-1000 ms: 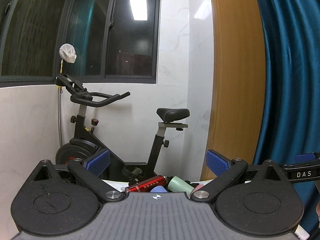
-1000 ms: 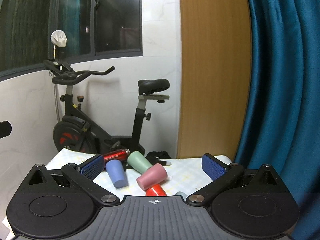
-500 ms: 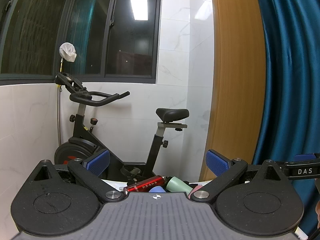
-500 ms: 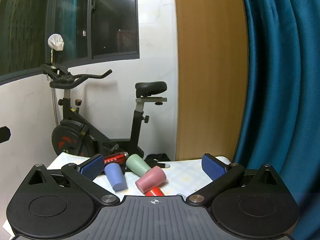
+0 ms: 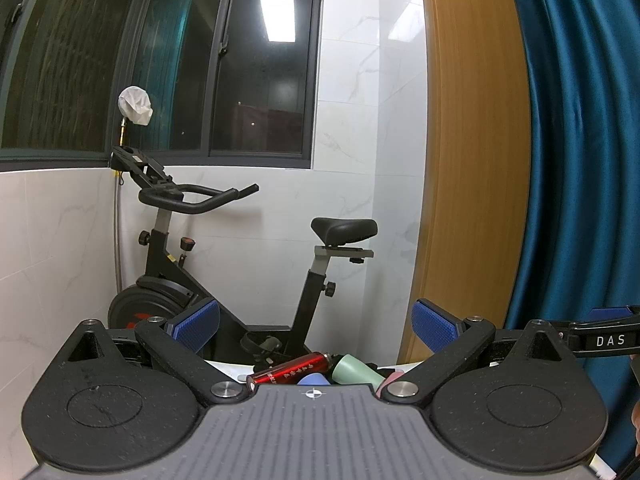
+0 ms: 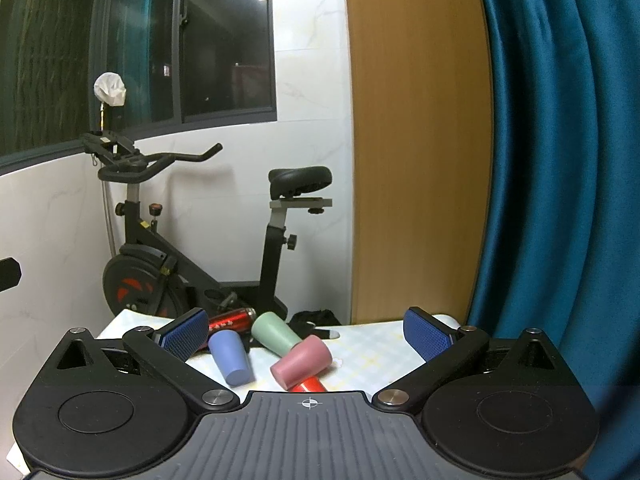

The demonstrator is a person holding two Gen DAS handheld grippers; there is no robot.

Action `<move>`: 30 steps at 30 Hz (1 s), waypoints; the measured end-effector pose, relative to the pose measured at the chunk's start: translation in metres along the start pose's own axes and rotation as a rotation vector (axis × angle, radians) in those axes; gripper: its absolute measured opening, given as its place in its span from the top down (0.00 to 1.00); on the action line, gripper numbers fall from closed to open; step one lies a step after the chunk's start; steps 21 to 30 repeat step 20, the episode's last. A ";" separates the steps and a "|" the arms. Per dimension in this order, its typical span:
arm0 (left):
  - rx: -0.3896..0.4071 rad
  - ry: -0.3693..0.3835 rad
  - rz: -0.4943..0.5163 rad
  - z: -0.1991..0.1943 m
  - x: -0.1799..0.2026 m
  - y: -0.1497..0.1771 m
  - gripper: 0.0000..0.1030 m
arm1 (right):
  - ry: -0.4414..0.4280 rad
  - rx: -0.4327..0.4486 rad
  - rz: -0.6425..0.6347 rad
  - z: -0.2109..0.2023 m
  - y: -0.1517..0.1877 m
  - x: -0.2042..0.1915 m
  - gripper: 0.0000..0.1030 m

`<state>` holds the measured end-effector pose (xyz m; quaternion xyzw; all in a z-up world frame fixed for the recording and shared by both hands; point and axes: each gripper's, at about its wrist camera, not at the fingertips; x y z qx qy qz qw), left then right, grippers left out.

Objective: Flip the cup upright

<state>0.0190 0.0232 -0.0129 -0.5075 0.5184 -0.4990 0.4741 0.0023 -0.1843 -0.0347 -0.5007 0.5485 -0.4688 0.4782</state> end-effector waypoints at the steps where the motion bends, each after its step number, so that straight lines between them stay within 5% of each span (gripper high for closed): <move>1: -0.001 0.000 0.000 0.000 0.000 0.000 0.00 | 0.001 0.000 0.001 0.000 0.000 0.000 0.00; 30: -0.002 0.011 -0.001 0.002 0.001 0.003 0.00 | 0.001 -0.015 0.002 0.002 0.000 -0.001 0.00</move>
Point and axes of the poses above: each gripper's, at about its wrist camera, not at the fingertips, and z roughly the way its jaws point, x to its right, y to its underside, and after that the axes turned 7 degrees about x, right-handed
